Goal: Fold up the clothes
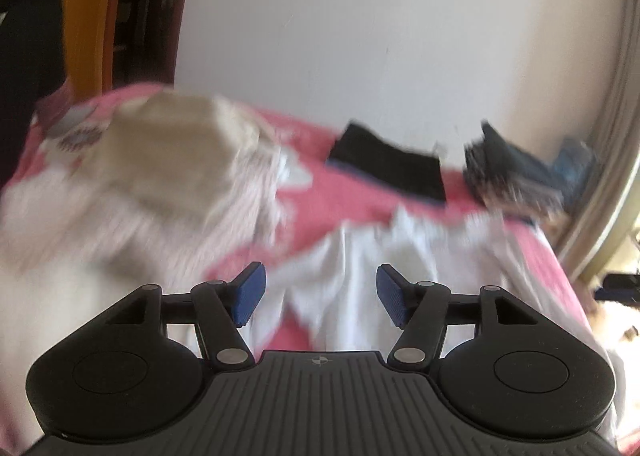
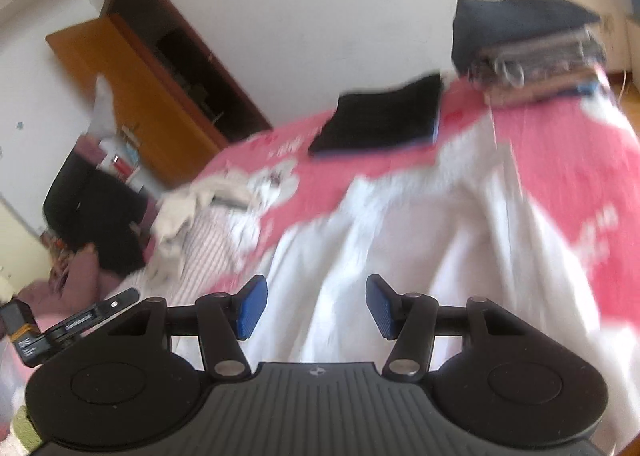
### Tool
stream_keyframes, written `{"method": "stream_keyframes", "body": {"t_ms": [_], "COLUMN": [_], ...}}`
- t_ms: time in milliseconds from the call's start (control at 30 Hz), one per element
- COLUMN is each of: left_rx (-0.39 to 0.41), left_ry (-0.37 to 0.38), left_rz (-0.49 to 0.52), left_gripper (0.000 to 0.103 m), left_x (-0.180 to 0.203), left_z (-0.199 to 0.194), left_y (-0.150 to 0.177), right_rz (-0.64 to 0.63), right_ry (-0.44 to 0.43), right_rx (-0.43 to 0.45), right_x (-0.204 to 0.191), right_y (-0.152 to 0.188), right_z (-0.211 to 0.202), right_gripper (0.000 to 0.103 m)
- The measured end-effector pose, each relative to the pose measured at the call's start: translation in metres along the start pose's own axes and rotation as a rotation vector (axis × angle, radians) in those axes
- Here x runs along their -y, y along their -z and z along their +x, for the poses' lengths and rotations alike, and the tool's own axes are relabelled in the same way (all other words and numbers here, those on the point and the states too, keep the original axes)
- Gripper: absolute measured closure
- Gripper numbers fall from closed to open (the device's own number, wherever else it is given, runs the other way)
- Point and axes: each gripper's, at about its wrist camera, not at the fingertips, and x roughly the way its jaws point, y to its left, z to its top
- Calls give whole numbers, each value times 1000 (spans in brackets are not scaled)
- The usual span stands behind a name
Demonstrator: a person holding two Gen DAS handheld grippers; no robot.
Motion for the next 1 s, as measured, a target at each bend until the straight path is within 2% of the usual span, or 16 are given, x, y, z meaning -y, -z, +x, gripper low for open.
{"method": "stream_keyframes", "body": {"t_ms": [167, 300, 433, 700, 733, 800, 967, 1000], "left_rx": [-110, -226, -286, -301, -303, -314, -310, -310], "left_ry": [13, 34, 35, 53, 51, 43, 23, 25], "left_rz": [-42, -130, -149, -145, -141, -138, -126, -126], "left_gripper": [41, 41, 42, 63, 65, 79, 93, 93], "left_x": [-18, -26, -22, -23, -23, -23, -23, -23], "left_z": [-53, -57, -53, -44, -45, -43, -42, -42], "left_y": [75, 142, 185, 206, 210, 215, 220, 221], "right_rz": [68, 154, 247, 199, 192, 179, 134, 121], "right_ry": [-49, -69, -55, 109, 123, 151, 199, 211], "right_rx": [-72, -96, -104, -238, -256, -290, -361, -362], "right_x": [-6, -6, 4, 9, 10, 11, 10, 8], "right_y": [58, 94, 118, 163, 167, 173, 186, 187], "right_z": [-18, -31, -40, -32, -29, -23, -13, -12], "right_gripper": [45, 45, 45, 45, 45, 45, 46, 46]}}
